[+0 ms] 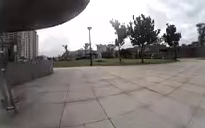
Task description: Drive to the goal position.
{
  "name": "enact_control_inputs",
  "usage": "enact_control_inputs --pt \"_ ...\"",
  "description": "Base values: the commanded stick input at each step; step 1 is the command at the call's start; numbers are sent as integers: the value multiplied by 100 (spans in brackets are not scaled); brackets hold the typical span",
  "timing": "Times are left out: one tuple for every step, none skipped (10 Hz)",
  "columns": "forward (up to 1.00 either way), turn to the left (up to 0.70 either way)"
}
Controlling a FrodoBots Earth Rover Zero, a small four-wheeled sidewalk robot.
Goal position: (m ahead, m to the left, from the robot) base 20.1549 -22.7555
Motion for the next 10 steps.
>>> enact_control_inputs --pt "85 -34" --pt "85 -34" --pt "85 -34" --pt "85 -34" --pt "85 -34" --pt "85 -34" --pt "85 -34" --pt "85 -34" --pt "85 -34" --pt "85 -34"
